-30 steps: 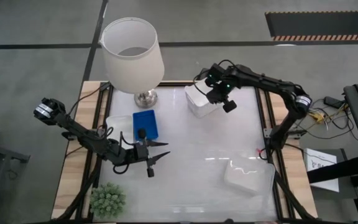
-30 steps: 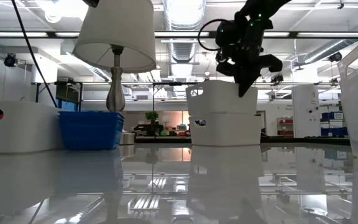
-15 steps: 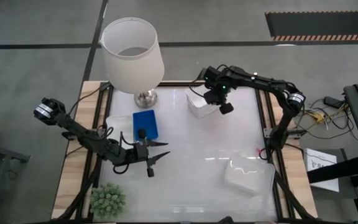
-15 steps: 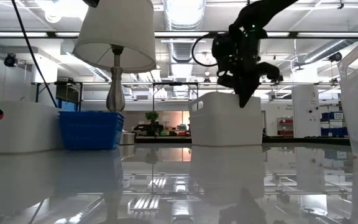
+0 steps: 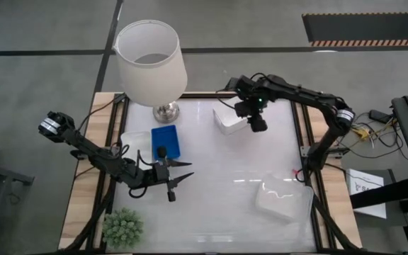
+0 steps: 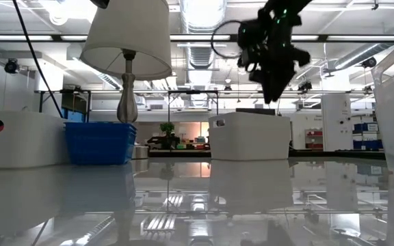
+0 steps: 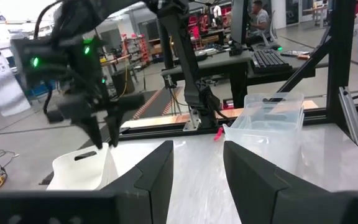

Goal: Stack baskets by color
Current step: Stack the bottom white bin on top of the top white bin

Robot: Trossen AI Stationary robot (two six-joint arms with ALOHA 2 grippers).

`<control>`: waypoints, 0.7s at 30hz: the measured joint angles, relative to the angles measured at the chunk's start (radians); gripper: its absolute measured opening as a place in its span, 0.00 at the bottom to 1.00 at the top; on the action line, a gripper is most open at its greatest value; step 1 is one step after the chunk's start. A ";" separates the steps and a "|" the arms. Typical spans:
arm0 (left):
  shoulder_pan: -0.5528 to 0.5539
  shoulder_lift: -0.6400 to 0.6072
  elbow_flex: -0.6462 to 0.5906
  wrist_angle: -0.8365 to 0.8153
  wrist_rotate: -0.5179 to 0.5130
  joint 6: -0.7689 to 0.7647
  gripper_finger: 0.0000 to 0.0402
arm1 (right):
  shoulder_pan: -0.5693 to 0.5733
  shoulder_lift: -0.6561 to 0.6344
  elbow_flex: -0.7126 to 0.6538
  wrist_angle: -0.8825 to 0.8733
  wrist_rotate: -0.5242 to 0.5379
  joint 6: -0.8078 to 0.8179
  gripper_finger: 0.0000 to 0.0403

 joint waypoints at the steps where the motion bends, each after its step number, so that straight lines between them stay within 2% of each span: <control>1: 0.000 0.000 0.000 -0.001 0.000 0.000 0.31 | 0.016 -0.017 -0.002 0.007 -0.001 0.109 0.37; 3: 0.000 0.000 -0.001 -0.001 0.000 0.000 0.31 | 0.053 -0.055 -0.020 0.007 -0.003 0.302 0.36; 5: 0.000 0.000 -0.001 0.000 -0.002 -0.001 0.31 | 0.112 -0.103 -0.055 0.010 0.002 0.407 0.33; 8: 0.000 0.000 -0.001 0.000 -0.003 -0.003 0.31 | 0.235 -0.201 -0.149 0.103 0.000 0.457 0.28; 13: 0.000 0.000 -0.005 -0.008 -0.003 -0.088 0.31 | 0.458 -0.371 -0.365 0.376 0.028 0.587 0.18; 17: 0.002 0.012 -0.021 -0.006 -0.014 -0.186 0.31 | 0.619 -0.475 -0.528 0.616 0.136 0.635 0.11; 21: 0.002 0.037 -0.032 -0.008 -0.065 -0.338 0.31 | 0.710 -0.538 -0.648 0.825 0.218 0.602 0.05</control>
